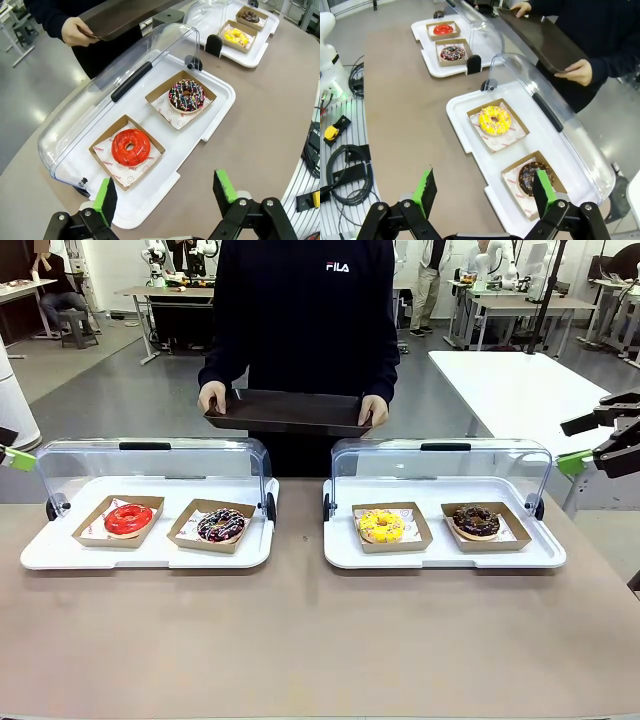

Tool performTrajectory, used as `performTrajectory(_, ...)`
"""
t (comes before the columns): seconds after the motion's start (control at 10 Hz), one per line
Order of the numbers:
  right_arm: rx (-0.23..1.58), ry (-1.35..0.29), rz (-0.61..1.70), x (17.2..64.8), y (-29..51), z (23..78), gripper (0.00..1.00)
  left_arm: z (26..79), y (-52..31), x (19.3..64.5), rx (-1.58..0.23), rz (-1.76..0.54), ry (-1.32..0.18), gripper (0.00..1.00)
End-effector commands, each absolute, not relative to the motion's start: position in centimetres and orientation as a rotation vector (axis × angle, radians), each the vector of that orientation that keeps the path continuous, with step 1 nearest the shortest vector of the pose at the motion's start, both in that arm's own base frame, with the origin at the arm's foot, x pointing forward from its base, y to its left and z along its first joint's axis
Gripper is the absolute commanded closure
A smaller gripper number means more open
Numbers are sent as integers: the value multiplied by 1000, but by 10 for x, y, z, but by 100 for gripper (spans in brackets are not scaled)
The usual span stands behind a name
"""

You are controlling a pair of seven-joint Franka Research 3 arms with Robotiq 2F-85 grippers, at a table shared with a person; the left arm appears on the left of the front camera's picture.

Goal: Provide the desired donut to the person.
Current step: Pick up and lift the Paper togo box containing the Donut pointed at by the person.

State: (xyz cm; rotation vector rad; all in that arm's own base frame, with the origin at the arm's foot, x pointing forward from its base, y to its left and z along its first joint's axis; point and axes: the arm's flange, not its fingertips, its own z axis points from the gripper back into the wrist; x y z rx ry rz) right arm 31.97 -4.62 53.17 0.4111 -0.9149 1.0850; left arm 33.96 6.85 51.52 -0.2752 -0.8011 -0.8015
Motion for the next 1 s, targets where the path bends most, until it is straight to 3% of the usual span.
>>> performTrajectory(0.0,422,-932,1109,310,-41,516,0,477,59,303,-277,-818,-846,0)
performTrajectory(0.4,333,-848,1104,307,-30,514,0,476,57,304,-260,-822,-851,0)
performTrajectory(0.5,402,-916,1106,319,-45,531,0,517,72,339,-267,-804,-821,0)
performTrajectory(0.9,402,-916,1106,319,-45,531,0,517,72,339,-267,-804,-821,0)
